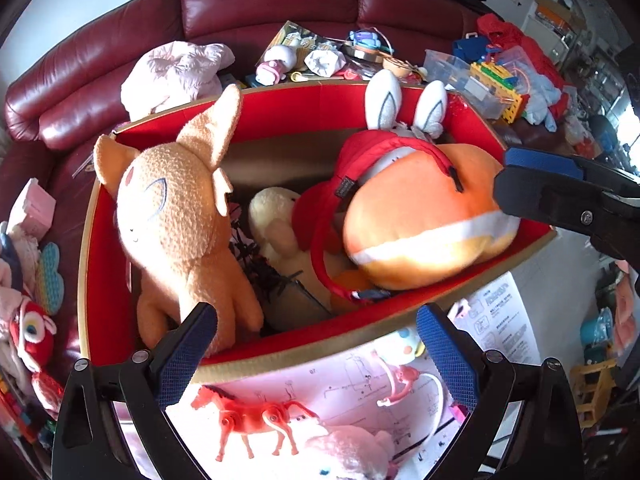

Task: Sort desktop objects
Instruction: 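Open the right gripper to drop the headband onto the orange plush, then reach both grippers to the white plush bear and close on it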

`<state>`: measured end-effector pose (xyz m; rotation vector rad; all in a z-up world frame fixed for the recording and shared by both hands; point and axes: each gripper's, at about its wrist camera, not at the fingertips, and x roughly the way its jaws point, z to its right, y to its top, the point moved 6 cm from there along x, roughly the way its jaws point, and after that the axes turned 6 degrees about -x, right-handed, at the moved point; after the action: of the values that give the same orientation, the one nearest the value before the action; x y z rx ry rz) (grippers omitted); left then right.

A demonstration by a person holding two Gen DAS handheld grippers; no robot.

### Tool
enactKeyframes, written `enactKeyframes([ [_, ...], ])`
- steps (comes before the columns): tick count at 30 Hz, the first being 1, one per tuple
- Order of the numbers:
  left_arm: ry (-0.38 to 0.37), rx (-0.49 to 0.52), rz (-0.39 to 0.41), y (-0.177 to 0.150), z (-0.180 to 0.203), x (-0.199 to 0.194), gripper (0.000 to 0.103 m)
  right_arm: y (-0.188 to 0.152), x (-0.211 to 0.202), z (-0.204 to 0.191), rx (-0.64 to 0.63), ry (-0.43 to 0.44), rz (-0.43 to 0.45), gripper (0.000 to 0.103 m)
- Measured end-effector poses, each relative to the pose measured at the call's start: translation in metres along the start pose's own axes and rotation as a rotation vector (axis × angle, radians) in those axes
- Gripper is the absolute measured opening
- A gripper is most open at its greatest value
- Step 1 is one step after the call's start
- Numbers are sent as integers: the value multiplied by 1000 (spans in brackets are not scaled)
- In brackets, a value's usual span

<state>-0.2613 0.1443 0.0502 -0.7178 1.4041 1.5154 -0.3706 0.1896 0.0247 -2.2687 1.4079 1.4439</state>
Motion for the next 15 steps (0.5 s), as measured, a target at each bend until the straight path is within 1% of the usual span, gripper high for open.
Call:
enactKeyframes([
  [4,-29,50,14,-34,1,-24,100,-21,-14,-28,-43,69,5,77],
  [6,-31,66,4,-55,-3,-31,100,-33,-16,-41,-72,99,-8,77],
  [10,-12,50,-58,-104,-21,-29,100,-61,-10,-62,-117,135,-66,77],
  [15,23,5,-153,-170,-47,-10,100,-106,11,-73,-98,154,-178,77],
])
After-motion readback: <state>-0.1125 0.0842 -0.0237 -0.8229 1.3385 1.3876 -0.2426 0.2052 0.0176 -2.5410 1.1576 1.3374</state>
